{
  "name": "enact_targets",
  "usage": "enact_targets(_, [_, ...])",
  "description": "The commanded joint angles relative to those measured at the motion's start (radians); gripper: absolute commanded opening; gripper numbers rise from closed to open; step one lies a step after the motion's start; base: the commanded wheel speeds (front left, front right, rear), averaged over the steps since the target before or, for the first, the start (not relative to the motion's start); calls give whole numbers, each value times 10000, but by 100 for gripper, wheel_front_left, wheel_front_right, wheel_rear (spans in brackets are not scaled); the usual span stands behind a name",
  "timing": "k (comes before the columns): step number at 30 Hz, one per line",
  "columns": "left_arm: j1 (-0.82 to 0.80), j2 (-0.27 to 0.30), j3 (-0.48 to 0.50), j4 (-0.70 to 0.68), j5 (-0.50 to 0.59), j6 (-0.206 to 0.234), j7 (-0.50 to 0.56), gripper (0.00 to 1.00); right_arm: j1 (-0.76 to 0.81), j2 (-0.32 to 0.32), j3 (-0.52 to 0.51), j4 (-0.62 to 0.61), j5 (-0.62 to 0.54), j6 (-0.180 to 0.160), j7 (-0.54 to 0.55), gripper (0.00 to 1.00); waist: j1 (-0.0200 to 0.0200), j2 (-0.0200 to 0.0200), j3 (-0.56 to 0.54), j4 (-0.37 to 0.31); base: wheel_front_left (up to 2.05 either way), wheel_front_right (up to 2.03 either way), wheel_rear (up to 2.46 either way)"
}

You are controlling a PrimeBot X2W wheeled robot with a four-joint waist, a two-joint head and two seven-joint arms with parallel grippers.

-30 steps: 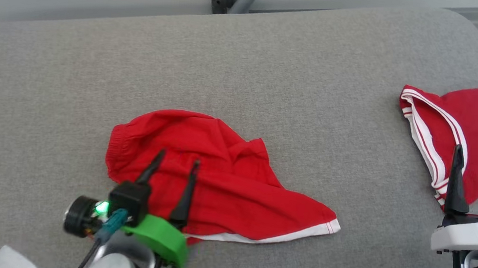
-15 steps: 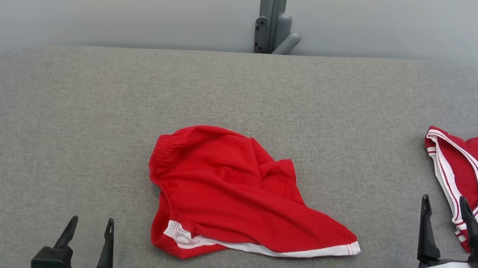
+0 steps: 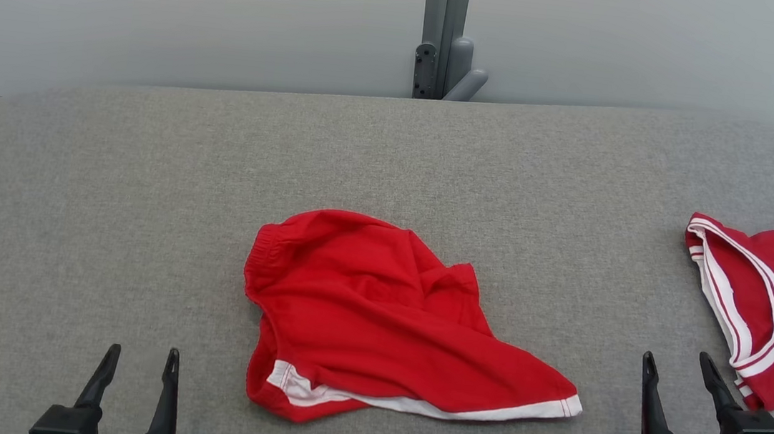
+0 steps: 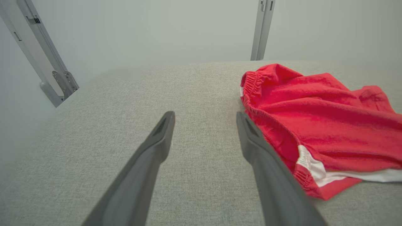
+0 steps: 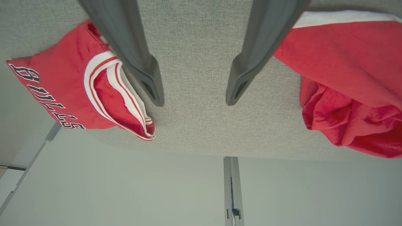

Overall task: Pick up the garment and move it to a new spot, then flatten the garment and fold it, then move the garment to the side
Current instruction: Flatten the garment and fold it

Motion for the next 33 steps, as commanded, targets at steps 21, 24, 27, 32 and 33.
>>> enact_targets(21, [579, -1260, 2330, 551, 1437, -2730, -36, 100, 61, 84, 291, 238, 219, -16, -30, 100, 0, 0, -148, 198, 0, 0, 0])
enact_targets(24, [547, -1362, 2466, 614, 1576, -2844, -37, 100, 60, 85, 318, 268, 270, -17, -30, 100, 0, 0, -145, 199, 0, 0, 0])
enact_targets(27, [524, -1458, 2582, 643, 1686, -2937, -37, 100, 4, 86, 377, 295, 326, -16, -30, 100, 0, 0, -150, 192, 0, 0, 0])
enact_targets(32, [540, -1554, 2739, 703, 1835, -3051, -37, 100, -13, 86, 425, 322, 360, -16, -30, 100, 0, 0, -172, 189, 0, 0, 0])
enact_targets(33, [557, -1573, 2761, 706, 1854, -3072, -37, 100, -4, 86, 439, 328, 365, -16, -30, 100, 0, 0, -173, 187, 0, 0, 0])
